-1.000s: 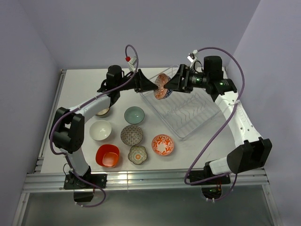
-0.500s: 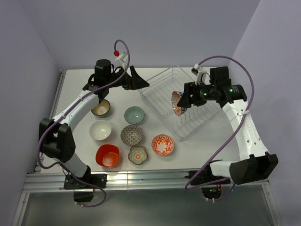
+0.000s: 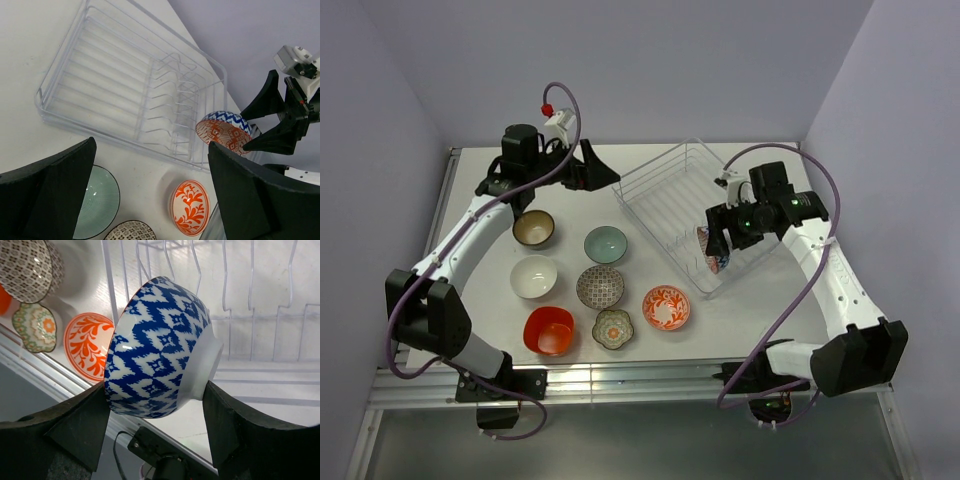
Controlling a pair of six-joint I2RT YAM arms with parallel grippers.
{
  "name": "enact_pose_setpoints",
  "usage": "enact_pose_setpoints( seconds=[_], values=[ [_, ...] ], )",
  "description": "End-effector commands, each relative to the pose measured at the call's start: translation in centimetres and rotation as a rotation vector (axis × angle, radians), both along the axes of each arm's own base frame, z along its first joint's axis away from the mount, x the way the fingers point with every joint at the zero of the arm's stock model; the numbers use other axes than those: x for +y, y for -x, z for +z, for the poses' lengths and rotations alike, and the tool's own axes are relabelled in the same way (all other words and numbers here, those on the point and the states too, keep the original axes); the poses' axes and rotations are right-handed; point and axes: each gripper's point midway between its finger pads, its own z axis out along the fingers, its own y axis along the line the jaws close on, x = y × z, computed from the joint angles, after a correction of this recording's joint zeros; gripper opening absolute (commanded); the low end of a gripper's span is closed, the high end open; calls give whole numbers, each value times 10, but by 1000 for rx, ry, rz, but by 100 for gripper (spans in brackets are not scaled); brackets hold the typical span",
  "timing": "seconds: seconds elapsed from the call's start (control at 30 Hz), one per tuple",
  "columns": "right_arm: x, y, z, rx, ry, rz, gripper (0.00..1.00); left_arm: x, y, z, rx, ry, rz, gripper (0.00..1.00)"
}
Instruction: Load the bowls into the dish rack
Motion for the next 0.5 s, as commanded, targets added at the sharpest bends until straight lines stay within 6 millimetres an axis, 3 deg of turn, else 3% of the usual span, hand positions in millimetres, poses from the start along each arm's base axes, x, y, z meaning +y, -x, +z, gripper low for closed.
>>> enact_pose_setpoints(
  seconds=[0.0, 0.27, 0.47],
  values=[
    [-1, -1, 0, -64, 40, 9, 0, 7, 0, 14, -65, -21, 20, 99],
    [2, 5, -25, -46, 84, -7, 0, 16, -2, 9, -55, -37, 39, 99],
    [5, 9, -31, -30, 79, -9, 0, 20, -2, 1, -46, -47, 56, 100]
  ],
)
